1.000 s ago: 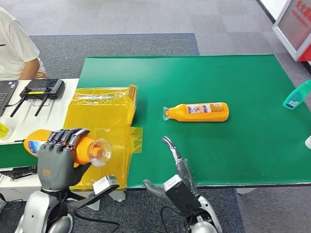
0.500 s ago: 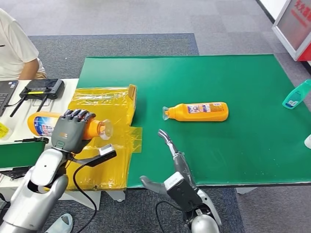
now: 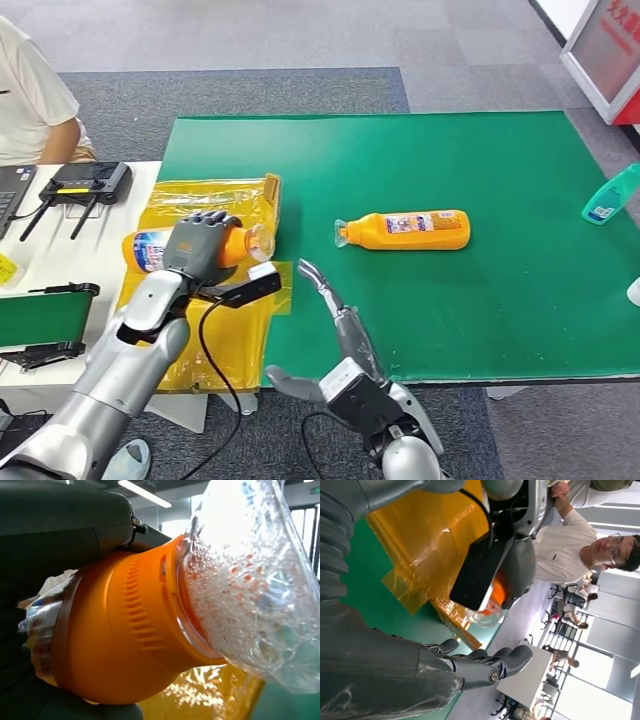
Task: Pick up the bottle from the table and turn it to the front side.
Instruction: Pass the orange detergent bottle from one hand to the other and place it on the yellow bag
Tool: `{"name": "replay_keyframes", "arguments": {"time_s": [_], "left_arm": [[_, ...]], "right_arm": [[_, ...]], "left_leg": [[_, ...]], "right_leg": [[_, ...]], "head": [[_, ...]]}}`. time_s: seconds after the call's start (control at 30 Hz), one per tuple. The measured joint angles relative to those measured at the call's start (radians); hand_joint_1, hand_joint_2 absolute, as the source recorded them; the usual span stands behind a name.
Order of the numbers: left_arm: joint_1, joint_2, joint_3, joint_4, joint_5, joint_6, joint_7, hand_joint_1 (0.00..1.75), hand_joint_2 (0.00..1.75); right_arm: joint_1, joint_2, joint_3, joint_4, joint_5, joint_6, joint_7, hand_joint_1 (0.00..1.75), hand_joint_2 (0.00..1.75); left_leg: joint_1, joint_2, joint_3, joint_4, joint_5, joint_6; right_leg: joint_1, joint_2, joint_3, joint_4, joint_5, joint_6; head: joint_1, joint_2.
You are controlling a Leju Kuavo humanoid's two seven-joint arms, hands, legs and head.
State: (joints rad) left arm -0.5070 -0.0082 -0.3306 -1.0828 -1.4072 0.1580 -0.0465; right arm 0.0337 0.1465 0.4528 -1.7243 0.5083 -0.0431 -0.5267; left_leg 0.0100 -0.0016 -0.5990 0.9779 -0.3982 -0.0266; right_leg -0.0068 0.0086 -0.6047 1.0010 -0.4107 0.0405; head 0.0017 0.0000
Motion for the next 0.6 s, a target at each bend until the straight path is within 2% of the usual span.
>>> {"name": "replay_keyframes", "arguments": {"time_s": [0.37,0.6], "left_arm": [[-0.076,-0.11,-0.078,0.277,-0.005,-0.023,0.007,1.75,1.75],[-0.093,-0.144,-0.103,0.383,-0.004,-0.006,0.012,1.75,1.75]], "right_arm": [[-0.022,-0.006,0.034,-0.005,-0.025,0.001,-0.001,0.0,1.75],[-0.025,-0.011,0.037,-0.007,-0.034,-0.005,-0.009,0.0,1.75]], "left_leg": [[0.0,0.0,-0.001,0.0,0.0,0.0],[0.0,0.0,-0.001,0.0,0.0,0.0]], "right_leg": [[0.0,0.0,0.0,0.0,0.0,0.0],[0.0,0.0,0.0,0.0,0.0,0.0]], "head": [[0.0,0.0],[0.0,0.0]]}}
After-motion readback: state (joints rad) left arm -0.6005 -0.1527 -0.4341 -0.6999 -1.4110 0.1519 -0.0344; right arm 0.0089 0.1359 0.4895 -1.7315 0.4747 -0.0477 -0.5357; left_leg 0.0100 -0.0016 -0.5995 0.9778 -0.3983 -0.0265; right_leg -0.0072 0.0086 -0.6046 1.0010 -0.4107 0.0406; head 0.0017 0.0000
